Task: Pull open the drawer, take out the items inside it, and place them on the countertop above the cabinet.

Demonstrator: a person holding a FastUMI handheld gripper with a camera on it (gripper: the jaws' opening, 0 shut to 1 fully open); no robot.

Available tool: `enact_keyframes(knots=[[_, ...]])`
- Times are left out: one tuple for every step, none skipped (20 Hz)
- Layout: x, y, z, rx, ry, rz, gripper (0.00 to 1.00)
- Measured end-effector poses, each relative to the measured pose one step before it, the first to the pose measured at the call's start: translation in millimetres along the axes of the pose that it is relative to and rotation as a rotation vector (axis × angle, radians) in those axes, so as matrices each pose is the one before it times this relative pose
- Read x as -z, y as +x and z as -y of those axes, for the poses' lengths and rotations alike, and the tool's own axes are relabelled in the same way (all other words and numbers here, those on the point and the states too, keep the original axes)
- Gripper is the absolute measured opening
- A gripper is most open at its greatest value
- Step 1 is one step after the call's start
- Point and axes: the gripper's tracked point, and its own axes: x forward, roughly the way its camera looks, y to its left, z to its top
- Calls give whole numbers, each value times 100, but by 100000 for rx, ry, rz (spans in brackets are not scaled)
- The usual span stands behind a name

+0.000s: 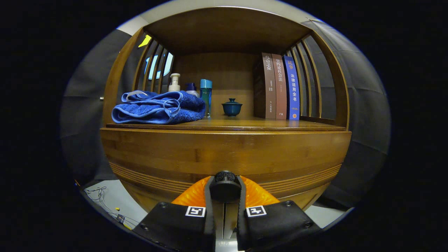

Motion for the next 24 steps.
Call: enact_keyframes(knots=[[102, -677, 86, 281, 471, -162, 28], [107, -770, 92, 203, 257, -212, 28], [76, -904, -41, 14, 26, -214, 28], [141, -882, 63, -30, -170, -231, 28], [84, -933, 26, -213, 78, 114, 28], [83, -1044, -14, -378, 241, 108, 28], [140, -1142, 27, -495, 113, -76, 28], [131, -856, -51, -251, -329, -198, 28], [103, -972, 21, -171, -610, -192, 28], [156, -1081, 37, -216, -190, -176, 28], [116, -926, 87, -240, 281, -454, 28], [119, -998, -15, -271, 506, -149, 27], [146, -742, 43, -92, 159, -418, 28], [37, -789, 14, -337, 278, 286, 28], [163, -752, 27, -364, -52, -327, 28], [251, -764, 44, -230, -140, -389, 28], [321, -610, 5, -184, 25, -463, 28], [308, -591, 8, -261, 146, -648, 28], [295, -525, -21, -117, 255, -477, 28], [29, -390, -185, -313, 670, 271, 27], [45, -212, -100, -205, -183, -227, 28], [192, -412, 20, -237, 26, -223, 27], [-38, -163, -80, -301, 236, -30, 27], [177, -255, -11, -95, 44, -364, 27]])
